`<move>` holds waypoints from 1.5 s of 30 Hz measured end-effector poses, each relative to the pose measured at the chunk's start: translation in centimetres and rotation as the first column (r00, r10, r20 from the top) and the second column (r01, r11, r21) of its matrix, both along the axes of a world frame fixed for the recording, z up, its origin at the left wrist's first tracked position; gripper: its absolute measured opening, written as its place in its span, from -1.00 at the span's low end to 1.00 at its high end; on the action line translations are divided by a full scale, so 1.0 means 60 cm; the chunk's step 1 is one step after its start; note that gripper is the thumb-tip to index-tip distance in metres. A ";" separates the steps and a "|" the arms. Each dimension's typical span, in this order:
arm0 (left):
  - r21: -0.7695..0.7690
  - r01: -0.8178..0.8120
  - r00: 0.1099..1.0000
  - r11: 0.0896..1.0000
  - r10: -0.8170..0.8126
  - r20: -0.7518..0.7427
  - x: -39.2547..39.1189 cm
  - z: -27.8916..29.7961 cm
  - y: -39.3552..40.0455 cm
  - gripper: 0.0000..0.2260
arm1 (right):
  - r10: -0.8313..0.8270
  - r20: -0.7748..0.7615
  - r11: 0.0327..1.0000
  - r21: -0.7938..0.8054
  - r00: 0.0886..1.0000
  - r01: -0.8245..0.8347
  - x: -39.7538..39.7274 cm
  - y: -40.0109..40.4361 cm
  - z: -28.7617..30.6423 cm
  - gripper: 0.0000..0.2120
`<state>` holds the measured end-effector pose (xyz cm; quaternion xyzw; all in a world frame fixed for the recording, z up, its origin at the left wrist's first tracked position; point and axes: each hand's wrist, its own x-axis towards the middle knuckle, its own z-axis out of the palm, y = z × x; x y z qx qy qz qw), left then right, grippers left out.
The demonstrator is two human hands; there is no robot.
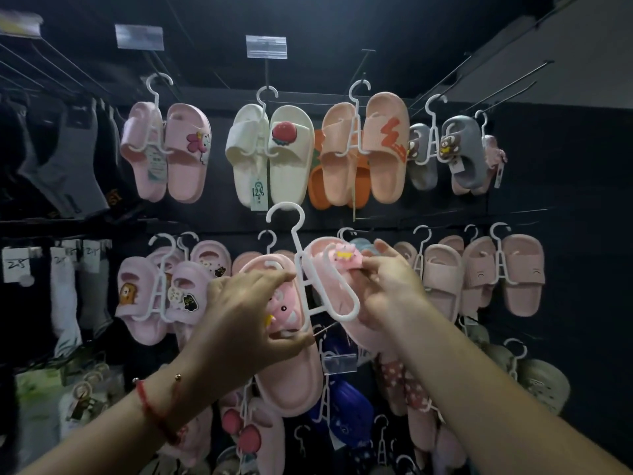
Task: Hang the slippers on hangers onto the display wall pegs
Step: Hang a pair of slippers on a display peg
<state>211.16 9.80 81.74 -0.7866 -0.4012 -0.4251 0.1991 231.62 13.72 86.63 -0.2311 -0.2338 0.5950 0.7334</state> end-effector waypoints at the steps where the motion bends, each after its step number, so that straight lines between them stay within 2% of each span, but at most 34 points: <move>1: 0.006 -0.001 1.000 1.000 0.001 -0.018 0.000 -0.002 -0.001 -0.23 | 0.006 -0.041 1.000 0.010 0.999 -0.005 0.000 0.003 0.012 -0.61; 6: -0.042 -0.013 0.998 0.999 0.010 -0.059 -0.013 -0.020 0.002 -0.27 | 0.029 -0.173 0.998 0.052 0.985 -0.021 -0.016 0.004 0.053 -0.61; 9: -0.043 -0.021 0.998 0.999 0.018 -0.061 -0.021 -0.028 0.007 -0.27 | 0.049 -0.179 0.997 0.064 0.983 -0.038 -0.034 -0.001 0.062 -0.64; 17: -0.042 -0.054 0.999 0.998 0.054 0.003 -0.047 -0.030 0.004 -0.25 | 0.052 -0.066 0.993 0.107 0.996 -0.045 -0.081 -0.016 0.032 -0.62; 24: -0.019 -0.098 0.984 0.995 0.100 0.147 -0.084 -0.008 0.016 -0.25 | 0.027 -0.023 0.990 0.136 0.999 -0.024 -0.113 -0.037 -0.005 -0.64; 28: 0.028 -0.113 0.988 0.993 0.109 0.113 -0.101 0.001 0.020 -0.30 | 0.051 -0.028 0.980 0.193 0.998 -0.045 -0.118 -0.062 -0.011 -0.64; 31: 0.110 -0.131 0.990 0.985 0.125 0.059 -0.114 0.013 0.025 -0.30 | -0.007 0.180 0.961 0.274 0.984 -0.044 -0.112 -0.078 -0.022 -0.67; 34: 0.236 -0.129 0.991 0.963 0.135 -0.006 -0.127 0.035 0.028 -0.30 | -0.174 0.475 0.932 0.361 0.863 -0.010 -0.101 -0.086 -0.030 -0.69; 36: 0.305 -0.133 0.987 0.943 0.155 -0.047 -0.133 0.055 0.030 -0.31 | -0.296 0.647 0.913 0.408 0.702 0.008 -0.095 -0.092 -0.024 -0.69; 38: 0.349 -0.132 0.984 0.928 0.166 -0.068 -0.136 0.074 0.033 -0.31 | -0.425 0.749 0.884 0.464 0.508 0.055 -0.089 -0.097 -0.012 -0.73; 40: 0.368 -0.130 0.982 0.921 0.171 -0.082 -0.137 0.091 0.035 -0.31 | -0.559 0.771 0.825 0.554 0.305 0.110 -0.082 -0.100 0.004 -0.78; 41: 0.374 -0.129 0.980 0.918 0.174 -0.091 -0.137 0.099 0.034 -0.30 | -0.604 0.758 0.795 0.594 0.246 0.120 -0.078 -0.103 0.015 -0.80; 45: 0.386 -0.110 0.973 0.916 0.179 -0.147 -0.132 0.123 0.030 -0.29 | -0.698 0.702 0.714 0.697 0.138 0.064 -0.074 -0.121 0.069 -0.87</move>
